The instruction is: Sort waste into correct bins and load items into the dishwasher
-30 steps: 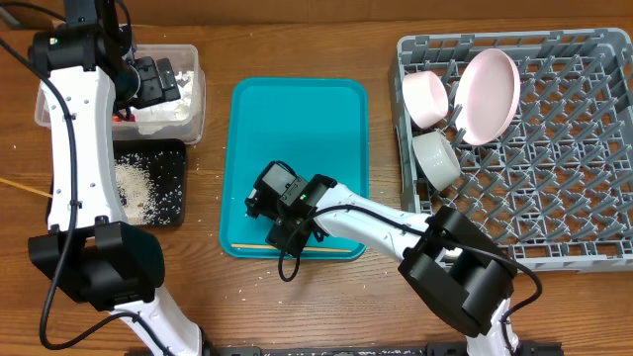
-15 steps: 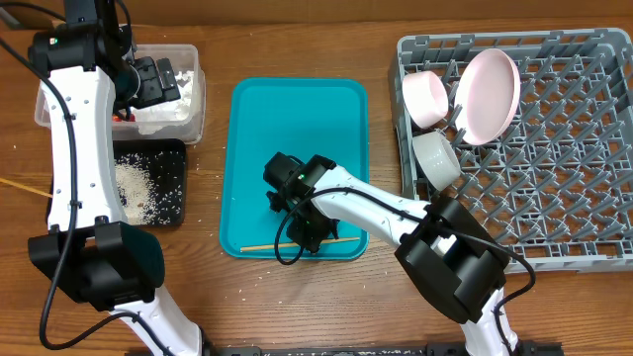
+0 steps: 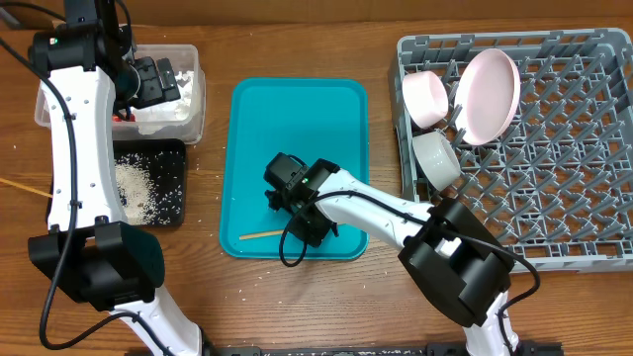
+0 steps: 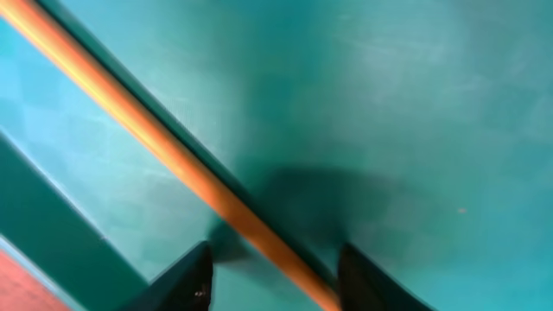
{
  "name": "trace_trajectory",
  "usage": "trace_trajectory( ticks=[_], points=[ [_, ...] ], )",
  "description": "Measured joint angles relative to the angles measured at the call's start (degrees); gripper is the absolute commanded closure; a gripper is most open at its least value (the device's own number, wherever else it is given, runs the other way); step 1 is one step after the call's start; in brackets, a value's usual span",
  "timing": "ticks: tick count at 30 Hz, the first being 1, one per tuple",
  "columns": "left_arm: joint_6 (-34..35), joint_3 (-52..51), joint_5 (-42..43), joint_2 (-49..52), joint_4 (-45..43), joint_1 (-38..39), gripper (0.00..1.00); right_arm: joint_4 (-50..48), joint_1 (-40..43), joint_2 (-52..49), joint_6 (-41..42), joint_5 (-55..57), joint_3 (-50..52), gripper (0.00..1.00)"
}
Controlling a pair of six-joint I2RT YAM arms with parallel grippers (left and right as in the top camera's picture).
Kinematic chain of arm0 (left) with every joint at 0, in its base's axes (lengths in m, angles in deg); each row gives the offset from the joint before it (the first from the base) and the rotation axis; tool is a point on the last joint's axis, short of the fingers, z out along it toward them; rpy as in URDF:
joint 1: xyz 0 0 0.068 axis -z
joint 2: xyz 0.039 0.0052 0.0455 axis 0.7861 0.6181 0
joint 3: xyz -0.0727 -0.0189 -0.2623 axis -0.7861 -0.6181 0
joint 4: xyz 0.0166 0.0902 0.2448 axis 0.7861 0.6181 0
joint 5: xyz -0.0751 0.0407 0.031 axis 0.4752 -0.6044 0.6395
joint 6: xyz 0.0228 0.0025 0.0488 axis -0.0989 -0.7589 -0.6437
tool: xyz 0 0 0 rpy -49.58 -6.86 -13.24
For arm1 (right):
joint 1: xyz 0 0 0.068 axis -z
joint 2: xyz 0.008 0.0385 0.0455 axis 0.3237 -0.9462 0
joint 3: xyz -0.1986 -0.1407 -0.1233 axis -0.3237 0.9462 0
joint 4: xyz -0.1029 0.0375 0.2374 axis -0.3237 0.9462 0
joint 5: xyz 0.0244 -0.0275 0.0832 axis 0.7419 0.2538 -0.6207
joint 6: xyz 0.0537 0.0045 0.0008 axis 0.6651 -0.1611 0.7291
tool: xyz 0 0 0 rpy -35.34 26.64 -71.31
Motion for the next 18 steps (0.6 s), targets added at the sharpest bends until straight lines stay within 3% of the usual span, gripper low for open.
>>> trace_trajectory(
  ticks=[2, 6, 10, 18],
  points=[
    [0.00, 0.00, 0.00, 0.00, 0.02, 0.00, 0.00, -0.92, 0.09, 0.20, 0.28, 0.22, 0.37, 0.78],
    [0.00, 0.00, 0.00, 0.00, 0.02, 0.00, 0.00, -1.99, 0.26, 0.24, 1.22, -0.13, 0.55, 0.80],
    [0.00, 0.00, 0.00, 0.00, 0.02, 0.00, 0.00, -2.69, 0.24, 0.28, 2.38, -0.39, 0.55, 0.96],
    [0.00, 0.00, 0.00, 0.00, 0.04, 0.00, 0.00, 5.27, 2.67, -2.45, 9.14, -2.08, -5.53, 0.96]
  ],
)
